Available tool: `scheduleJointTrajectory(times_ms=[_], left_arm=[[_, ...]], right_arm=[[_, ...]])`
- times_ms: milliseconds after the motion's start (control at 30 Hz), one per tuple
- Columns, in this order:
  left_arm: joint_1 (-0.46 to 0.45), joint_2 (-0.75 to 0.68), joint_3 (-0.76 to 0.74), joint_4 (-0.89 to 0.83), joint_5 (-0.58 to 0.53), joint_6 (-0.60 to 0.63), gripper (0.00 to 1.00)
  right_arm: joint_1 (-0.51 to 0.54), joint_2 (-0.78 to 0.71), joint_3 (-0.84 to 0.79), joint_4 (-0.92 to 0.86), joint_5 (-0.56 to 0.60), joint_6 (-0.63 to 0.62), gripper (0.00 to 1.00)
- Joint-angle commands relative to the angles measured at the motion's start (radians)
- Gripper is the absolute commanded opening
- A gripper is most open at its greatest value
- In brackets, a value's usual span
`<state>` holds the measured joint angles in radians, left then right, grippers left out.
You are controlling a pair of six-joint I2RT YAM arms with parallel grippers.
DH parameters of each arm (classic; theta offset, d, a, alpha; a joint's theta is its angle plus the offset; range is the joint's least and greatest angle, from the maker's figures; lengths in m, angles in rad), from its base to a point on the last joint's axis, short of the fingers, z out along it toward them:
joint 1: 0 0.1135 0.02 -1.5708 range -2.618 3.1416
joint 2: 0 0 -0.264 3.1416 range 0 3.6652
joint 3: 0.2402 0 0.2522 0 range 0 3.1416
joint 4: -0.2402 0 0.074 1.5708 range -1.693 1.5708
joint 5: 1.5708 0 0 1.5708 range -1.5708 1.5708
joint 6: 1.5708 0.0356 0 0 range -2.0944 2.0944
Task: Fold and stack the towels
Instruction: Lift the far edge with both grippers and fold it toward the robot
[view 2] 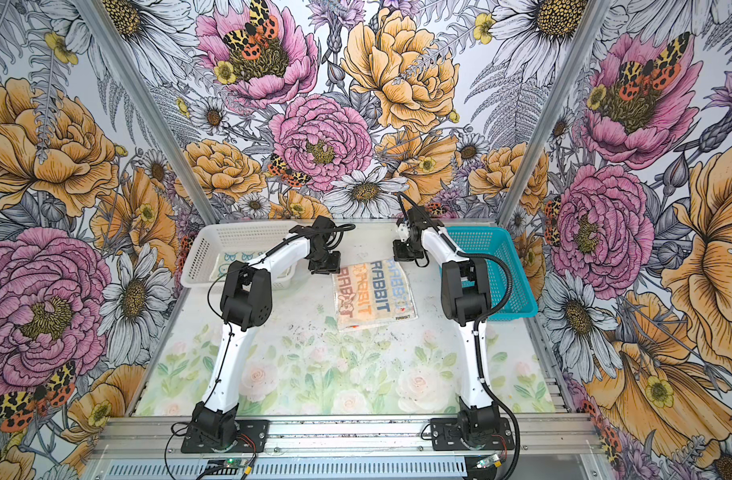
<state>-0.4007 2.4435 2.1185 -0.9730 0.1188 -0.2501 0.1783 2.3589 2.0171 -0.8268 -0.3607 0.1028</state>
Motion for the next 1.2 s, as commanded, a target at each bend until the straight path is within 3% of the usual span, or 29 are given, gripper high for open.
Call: scheduleJointTrajectory(times_ms=[0,233,400,767,1167], left_arm=[[0.003,0.031,0.026,-0.007,-0.025,0.023,0.35],[0.010,0.035,0.024,-0.006,-0.035,0.033,0.22],[0.017,0.044,0.051,-0.006,-0.030,0.049,0.00],[-0.006,-0.089,0.062,-0.003,-0.080,0.105,0.00],[-0.025,-0.284,-0.179,0.059,-0.119,0.129,0.00]], right_arm=[[0.008,-0.012,0.016,0.000,-0.017,-0.013,0.00],[0.008,-0.016,0.011,-0.001,-0.021,-0.017,0.00],[0.004,-0.032,0.009,0.000,-0.040,-0.012,0.00],[-0.008,-0.175,-0.101,0.003,-0.057,0.013,0.00],[-0.008,-0.343,-0.321,0.034,-0.036,0.047,0.00]])
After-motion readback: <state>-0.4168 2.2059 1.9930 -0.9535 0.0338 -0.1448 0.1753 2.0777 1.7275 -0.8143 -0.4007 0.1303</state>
